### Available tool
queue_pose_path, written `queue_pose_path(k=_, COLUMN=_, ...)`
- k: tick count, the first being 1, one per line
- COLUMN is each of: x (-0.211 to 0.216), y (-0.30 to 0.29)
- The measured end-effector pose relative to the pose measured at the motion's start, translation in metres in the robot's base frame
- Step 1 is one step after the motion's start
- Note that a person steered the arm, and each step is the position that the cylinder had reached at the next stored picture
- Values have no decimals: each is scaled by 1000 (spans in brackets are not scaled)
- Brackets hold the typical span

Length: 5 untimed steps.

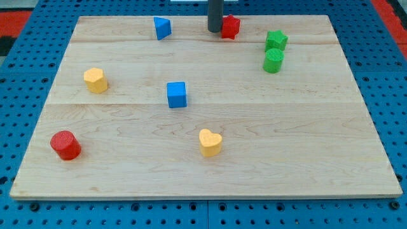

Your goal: Move the red circle towards green circle

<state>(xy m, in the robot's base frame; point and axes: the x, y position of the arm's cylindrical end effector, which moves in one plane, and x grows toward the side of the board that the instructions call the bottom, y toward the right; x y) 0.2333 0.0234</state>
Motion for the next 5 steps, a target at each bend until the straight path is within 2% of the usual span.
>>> queue_pose_path(k=2, x=-27, y=81)
queue_pose_path(k=3, x=-23, y=82)
queue_pose_path(k=4, x=0, y=50)
queue_pose_path(k=5, x=50, y=-15)
